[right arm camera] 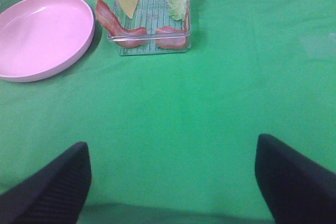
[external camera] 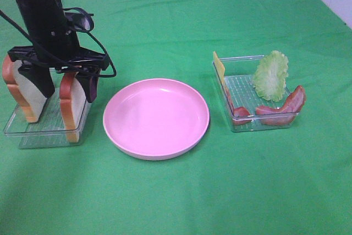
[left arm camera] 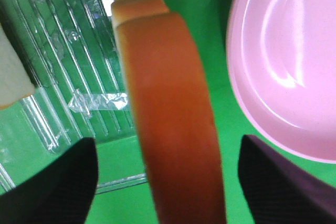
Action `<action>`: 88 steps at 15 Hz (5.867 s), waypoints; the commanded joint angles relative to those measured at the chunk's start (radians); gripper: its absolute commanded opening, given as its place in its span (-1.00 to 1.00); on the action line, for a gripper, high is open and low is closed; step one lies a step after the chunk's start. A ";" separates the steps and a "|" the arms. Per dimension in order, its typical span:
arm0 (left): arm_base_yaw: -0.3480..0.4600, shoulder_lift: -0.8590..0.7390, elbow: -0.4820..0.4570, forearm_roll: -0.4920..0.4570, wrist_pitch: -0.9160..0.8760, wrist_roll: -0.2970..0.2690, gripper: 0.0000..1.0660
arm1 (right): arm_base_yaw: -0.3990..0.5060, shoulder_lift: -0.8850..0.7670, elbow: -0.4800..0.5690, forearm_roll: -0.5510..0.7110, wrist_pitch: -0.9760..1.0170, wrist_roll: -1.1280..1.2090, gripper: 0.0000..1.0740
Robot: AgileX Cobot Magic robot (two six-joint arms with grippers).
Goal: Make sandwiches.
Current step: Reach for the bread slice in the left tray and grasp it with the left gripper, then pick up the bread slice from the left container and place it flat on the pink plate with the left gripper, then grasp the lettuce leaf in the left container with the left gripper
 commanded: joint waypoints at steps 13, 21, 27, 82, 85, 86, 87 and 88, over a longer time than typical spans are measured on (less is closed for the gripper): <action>-0.005 0.004 -0.004 0.002 0.052 -0.087 -1.00 | -0.001 -0.024 0.003 0.006 -0.004 -0.010 0.52; -0.005 -0.107 -0.005 0.101 0.119 -0.150 -1.00 | -0.001 -0.024 0.003 0.006 -0.004 -0.010 0.52; -0.002 -0.253 -0.005 -0.109 0.121 -0.063 -1.00 | -0.001 -0.024 0.003 0.006 -0.004 -0.010 0.52; 0.136 -0.322 -0.029 0.080 0.126 0.042 0.64 | -0.001 -0.024 0.003 0.009 -0.004 -0.010 0.52; 0.302 -0.358 -0.028 0.080 0.126 0.114 0.64 | -0.001 -0.024 0.003 0.009 -0.004 -0.010 0.52; 0.365 -0.363 -0.025 0.077 0.126 0.149 0.63 | -0.001 -0.024 0.003 0.010 -0.004 -0.010 0.52; 0.404 -0.366 -0.025 0.071 0.125 0.155 0.63 | -0.001 -0.024 0.003 0.009 -0.004 -0.010 0.52; 0.432 -0.371 -0.025 0.062 0.125 0.155 0.63 | -0.001 -0.024 0.003 0.009 -0.004 -0.010 0.52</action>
